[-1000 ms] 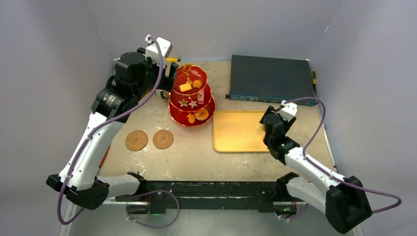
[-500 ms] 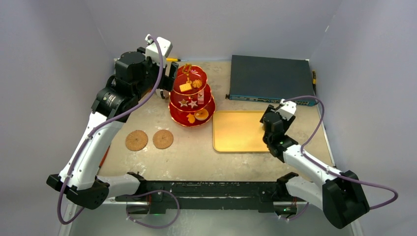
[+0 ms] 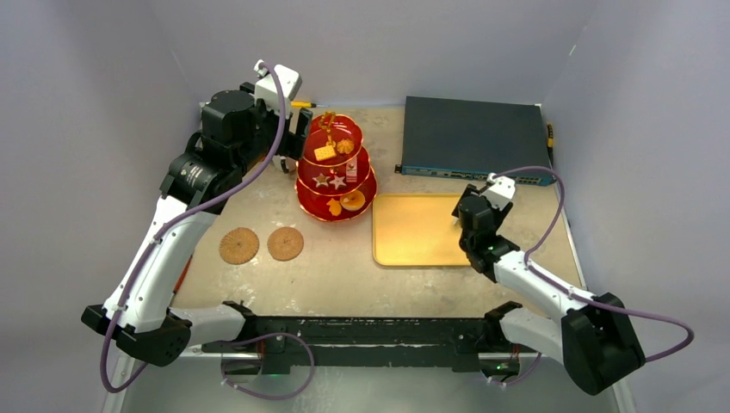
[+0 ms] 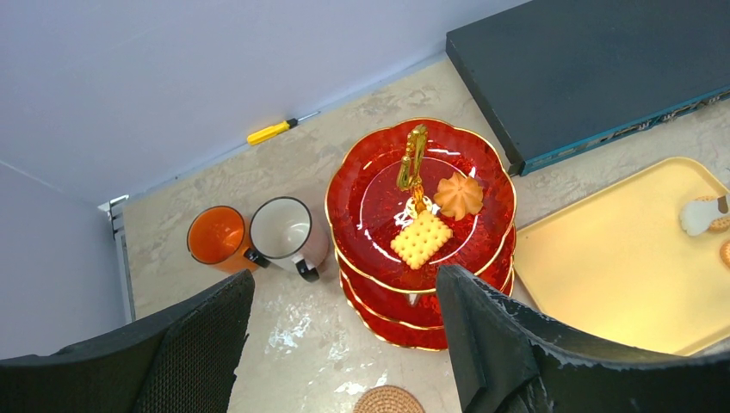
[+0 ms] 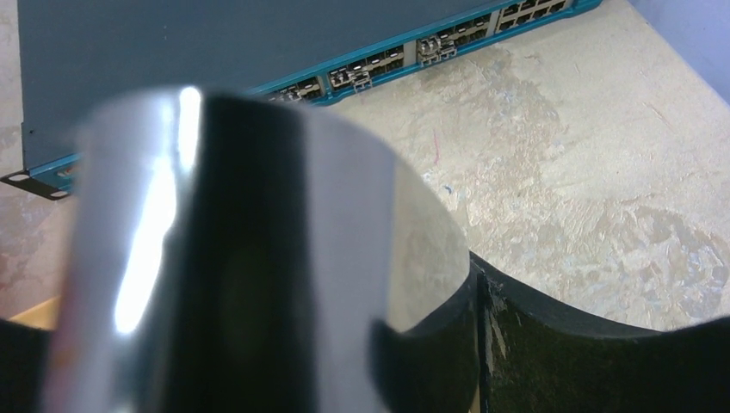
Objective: Serve the afternoon tea
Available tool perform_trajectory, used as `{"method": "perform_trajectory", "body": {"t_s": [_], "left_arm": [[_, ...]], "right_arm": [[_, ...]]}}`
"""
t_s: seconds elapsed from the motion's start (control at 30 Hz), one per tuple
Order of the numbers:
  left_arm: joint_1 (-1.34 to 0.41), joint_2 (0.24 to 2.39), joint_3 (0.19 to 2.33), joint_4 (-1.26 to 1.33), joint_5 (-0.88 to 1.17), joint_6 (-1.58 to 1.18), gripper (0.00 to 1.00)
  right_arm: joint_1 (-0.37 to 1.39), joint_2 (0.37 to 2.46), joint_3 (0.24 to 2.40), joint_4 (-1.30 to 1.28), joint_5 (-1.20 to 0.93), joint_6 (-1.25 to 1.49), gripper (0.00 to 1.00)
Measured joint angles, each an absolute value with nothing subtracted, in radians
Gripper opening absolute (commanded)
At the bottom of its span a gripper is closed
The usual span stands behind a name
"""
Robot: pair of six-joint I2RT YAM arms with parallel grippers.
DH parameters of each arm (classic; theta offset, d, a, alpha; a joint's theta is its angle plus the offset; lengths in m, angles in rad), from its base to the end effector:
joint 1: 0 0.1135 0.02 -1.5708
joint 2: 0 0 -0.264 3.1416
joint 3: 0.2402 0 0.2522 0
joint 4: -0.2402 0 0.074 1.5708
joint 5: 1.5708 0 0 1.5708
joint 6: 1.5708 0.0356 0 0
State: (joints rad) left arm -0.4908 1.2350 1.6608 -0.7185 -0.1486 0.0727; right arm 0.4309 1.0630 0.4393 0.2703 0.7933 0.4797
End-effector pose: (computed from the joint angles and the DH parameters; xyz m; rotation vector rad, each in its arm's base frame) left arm 0.2105 -0.1065 0.4871 0.4184 1.8153 -0.1514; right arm 0.2090 0.0682 0.2156 0.5518 1.7319 -0.1216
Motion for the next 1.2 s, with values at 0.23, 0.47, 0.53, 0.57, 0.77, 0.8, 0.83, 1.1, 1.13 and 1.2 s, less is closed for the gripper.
{"method": "perform_trajectory", "body": {"t_s": [0.23, 0.47, 0.53, 0.57, 0.77, 0.8, 0.83, 1.1, 1.13, 1.2], "left_arm": [[-0.491, 1.235, 1.661, -0.714, -0.149, 0.074, 0.77], [-0.491, 1.235, 1.663, -0.714, -0.15, 0.089, 0.78], [-0.491, 1.235, 1.665, -0.713, -0.15, 0.091, 0.78], [-0.491, 1.235, 1.668, -0.713, -0.151, 0.092, 0.78], [-0.491, 1.235, 1.669, -0.713, -0.153, 0.094, 0.78], [-0.491, 1.235, 1.669, -0.712, -0.153, 0.094, 0.78], [-0.491, 1.235, 1.669, -0.713, -0.153, 0.094, 0.77], [-0.491, 1.235, 1.641, -0.683, -0.131, 0.089, 0.66], [-0.491, 1.237, 1.634, -0.678, -0.122, 0.089, 0.65], [-0.491, 1.247, 1.623, -0.663, -0.099, 0.089, 0.65]], "right_arm": [[0.431, 1.11, 0.465, 0.271, 0.792, 0.485, 0.67], [0.431, 1.147, 0.489, 0.275, 0.792, 0.492, 0.58], [0.431, 1.152, 0.49, 0.279, 0.792, 0.494, 0.52], [0.431, 1.155, 0.49, 0.283, 0.792, 0.493, 0.5], [0.431, 1.164, 0.49, 0.302, 0.789, 0.474, 0.41], [0.431, 1.163, 0.49, 0.305, 0.785, 0.469, 0.4], [0.431, 1.161, 0.49, 0.305, 0.78, 0.463, 0.39], [0.479, 1.084, 0.511, 0.327, 0.755, 0.401, 0.38], [0.49, 1.081, 0.522, 0.329, 0.752, 0.395, 0.38], [0.519, 1.077, 0.543, 0.336, 0.749, 0.383, 0.38]]}}
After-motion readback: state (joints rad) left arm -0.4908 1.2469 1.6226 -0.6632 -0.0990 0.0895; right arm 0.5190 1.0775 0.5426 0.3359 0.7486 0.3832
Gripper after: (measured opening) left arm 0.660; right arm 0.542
